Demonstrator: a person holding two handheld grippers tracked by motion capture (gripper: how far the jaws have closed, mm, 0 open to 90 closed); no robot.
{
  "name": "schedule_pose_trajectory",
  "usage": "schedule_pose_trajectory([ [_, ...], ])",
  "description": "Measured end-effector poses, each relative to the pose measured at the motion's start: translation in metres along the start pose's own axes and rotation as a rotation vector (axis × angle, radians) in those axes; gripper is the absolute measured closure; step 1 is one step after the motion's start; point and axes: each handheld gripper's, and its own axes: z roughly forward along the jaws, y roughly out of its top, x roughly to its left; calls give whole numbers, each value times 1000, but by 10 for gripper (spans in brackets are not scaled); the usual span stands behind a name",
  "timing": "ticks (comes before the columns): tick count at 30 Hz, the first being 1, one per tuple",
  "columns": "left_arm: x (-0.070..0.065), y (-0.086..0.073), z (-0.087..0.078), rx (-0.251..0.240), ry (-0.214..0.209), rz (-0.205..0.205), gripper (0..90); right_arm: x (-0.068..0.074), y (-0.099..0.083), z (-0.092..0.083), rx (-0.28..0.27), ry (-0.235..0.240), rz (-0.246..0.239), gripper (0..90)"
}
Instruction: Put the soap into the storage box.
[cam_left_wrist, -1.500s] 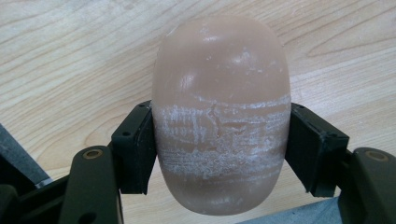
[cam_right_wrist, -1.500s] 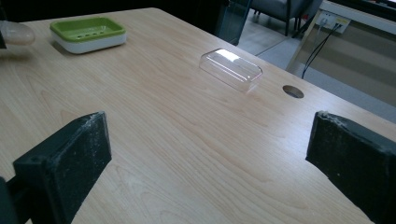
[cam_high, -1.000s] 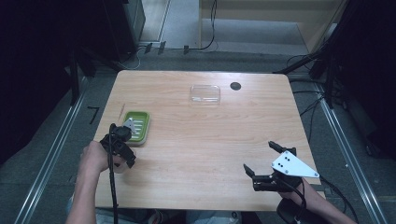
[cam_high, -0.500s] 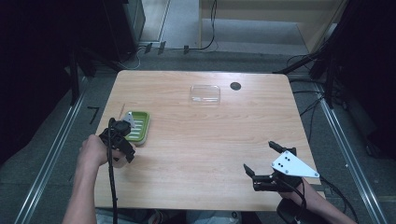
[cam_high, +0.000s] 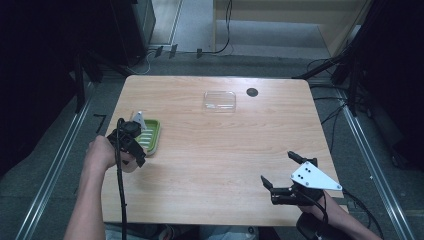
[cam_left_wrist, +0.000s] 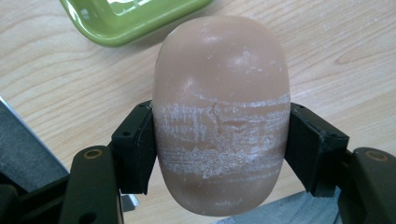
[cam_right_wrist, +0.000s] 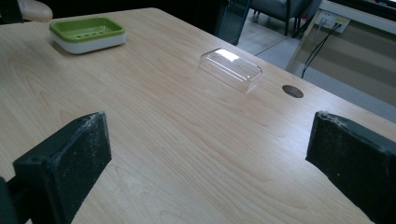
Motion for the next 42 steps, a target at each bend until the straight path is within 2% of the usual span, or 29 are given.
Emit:
schedule_pose_trajectory([
  [16, 3, 17, -19, -3, 14, 9, 336, 0, 0, 0, -2, 1, 1, 0],
  [37, 7, 36, -28, -15, 16, 6, 336, 0, 0, 0, -4, 1, 4, 0],
  [42, 8, 42, -28, -5, 15, 8, 336, 0, 0, 0, -4, 1, 4, 0],
])
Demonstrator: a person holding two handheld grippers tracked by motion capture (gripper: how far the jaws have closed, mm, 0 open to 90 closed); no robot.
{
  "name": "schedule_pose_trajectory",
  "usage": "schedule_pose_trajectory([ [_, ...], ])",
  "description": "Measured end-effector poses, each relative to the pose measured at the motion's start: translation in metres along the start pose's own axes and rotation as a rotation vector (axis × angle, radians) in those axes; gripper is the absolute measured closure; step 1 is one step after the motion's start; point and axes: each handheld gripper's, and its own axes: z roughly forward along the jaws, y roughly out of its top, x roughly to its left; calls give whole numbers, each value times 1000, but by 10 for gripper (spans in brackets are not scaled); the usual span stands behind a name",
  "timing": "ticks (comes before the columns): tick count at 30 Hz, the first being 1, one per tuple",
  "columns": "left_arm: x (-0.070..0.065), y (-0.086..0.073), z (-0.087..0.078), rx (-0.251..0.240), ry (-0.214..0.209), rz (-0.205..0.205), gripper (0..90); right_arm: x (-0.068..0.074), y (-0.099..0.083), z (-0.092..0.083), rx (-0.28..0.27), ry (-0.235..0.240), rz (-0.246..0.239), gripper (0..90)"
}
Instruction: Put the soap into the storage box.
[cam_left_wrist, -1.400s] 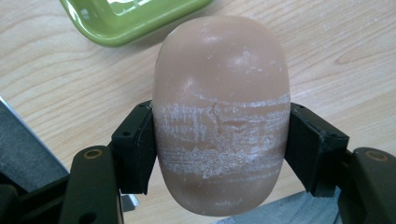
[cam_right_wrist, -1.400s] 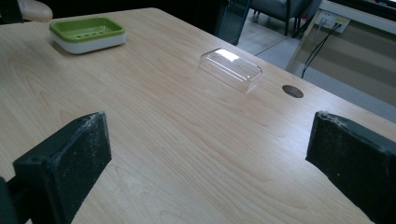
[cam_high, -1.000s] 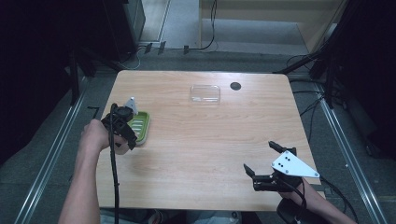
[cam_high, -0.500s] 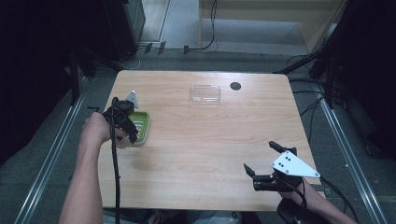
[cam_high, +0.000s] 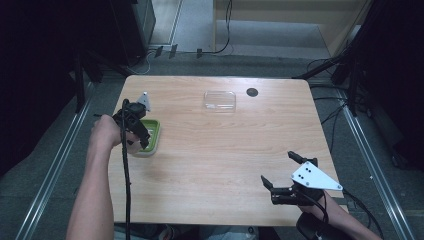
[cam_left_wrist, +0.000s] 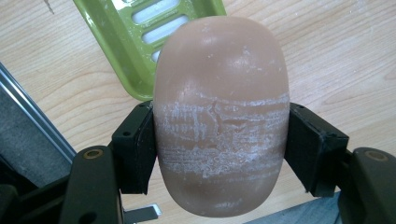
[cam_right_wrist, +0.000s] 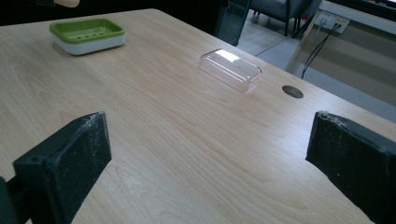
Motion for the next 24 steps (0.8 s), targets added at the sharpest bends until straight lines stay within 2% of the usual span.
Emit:
schedule_pose_trajectory([
  [8, 1, 6, -1, -8, 0, -3, 336, 0, 0, 0, -1, -1, 1, 0],
  [16, 2, 14, 2, 15, 4, -1, 336, 0, 0, 0, -1, -1, 1, 0],
  [24, 5, 20, 1, 12, -2, -8, 336, 0, 0, 0, -2, -1, 2, 0],
])
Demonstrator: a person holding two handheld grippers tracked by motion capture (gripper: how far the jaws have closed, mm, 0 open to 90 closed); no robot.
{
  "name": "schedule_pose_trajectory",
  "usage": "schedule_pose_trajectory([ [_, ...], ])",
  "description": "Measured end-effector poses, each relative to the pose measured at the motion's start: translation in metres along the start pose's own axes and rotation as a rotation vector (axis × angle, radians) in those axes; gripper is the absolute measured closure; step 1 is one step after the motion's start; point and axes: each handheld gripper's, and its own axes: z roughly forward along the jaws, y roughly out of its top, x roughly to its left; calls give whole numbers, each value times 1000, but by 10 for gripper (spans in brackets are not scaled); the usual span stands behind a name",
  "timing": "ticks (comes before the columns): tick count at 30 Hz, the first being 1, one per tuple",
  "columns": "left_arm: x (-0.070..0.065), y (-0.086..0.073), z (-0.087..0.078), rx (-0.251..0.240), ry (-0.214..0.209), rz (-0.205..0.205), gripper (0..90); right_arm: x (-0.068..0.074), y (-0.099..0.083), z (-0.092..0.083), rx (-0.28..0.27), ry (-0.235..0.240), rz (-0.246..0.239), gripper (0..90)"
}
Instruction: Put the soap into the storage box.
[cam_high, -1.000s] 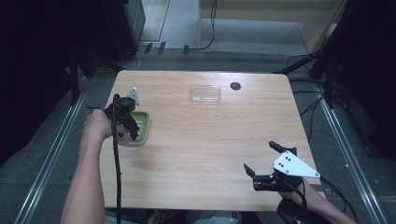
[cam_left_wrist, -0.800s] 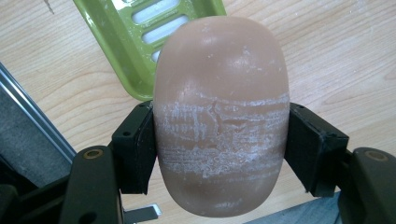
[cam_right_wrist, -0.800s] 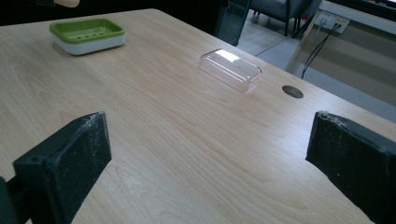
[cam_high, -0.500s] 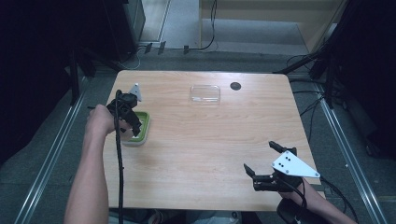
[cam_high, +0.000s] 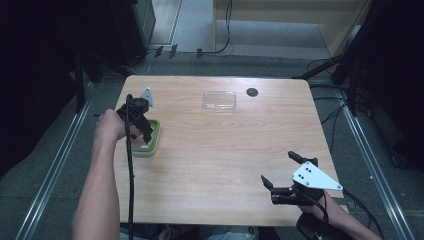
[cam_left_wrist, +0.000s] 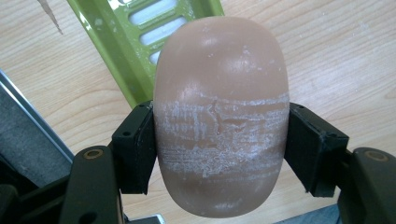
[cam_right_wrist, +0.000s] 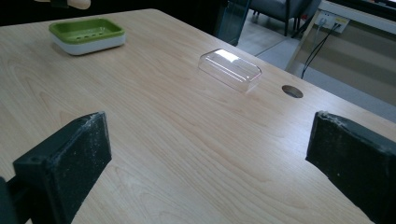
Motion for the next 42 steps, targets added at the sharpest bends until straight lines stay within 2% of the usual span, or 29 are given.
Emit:
schedule_pose_trajectory([
  [7, -1, 4, -1, -6, 7, 2, 336, 0, 0, 0, 0, 0, -1, 0],
  [15, 3, 8, 2, 12, 2, -3, 336, 0, 0, 0, 0, -1, -2, 0],
  [23, 8, 14, 9, 28, -6, -13, 336, 0, 0, 0, -1, 0, -1, 0],
  [34, 11, 22, 20, 14, -13, -43, 336, -1, 0, 0, -3, 0, 0, 0],
  [42, 14, 26, 26, 30, -21, -41, 336, -1, 0, 0, -1, 1, -2, 0],
])
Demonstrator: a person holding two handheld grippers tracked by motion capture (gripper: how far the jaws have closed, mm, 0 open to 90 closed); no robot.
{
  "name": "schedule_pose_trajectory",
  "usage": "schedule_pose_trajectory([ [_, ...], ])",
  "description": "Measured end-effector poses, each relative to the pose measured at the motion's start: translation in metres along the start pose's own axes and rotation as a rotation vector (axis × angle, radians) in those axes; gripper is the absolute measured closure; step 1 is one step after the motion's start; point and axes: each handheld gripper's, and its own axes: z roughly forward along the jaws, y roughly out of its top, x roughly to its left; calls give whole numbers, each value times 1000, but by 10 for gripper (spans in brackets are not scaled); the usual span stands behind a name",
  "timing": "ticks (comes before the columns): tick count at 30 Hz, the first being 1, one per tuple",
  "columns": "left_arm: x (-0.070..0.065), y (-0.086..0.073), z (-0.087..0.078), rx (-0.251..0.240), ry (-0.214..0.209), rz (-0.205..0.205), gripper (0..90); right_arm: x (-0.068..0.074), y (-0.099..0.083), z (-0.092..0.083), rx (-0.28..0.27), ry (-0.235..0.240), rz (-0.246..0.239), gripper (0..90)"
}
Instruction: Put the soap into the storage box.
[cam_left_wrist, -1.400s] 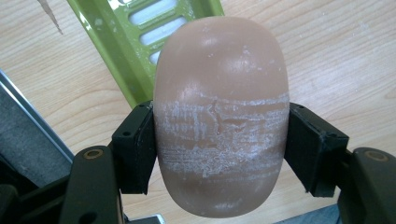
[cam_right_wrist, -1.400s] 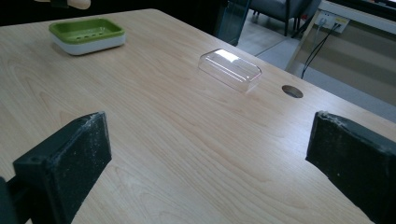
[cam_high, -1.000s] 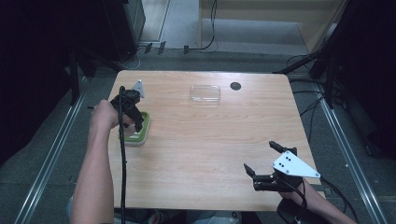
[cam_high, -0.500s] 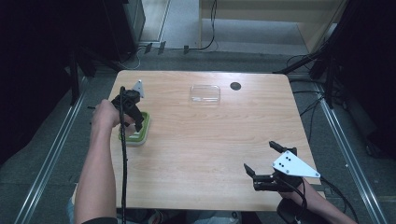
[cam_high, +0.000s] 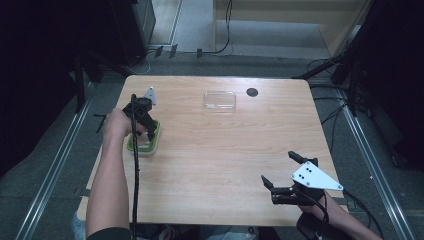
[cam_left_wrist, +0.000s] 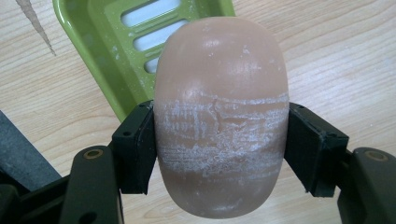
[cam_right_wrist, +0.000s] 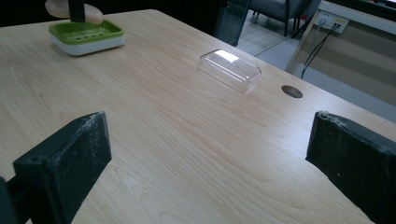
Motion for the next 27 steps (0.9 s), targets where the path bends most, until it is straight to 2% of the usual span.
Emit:
schedule_pose_trajectory([
  [20, 9, 5, 11, -12, -3, -50, 336, 0, 0, 0, -1, 0, 1, 0],
  [27, 13, 6, 16, -28, 4, -82, 336, 0, 0, 0, -1, -1, 3, 0],
])
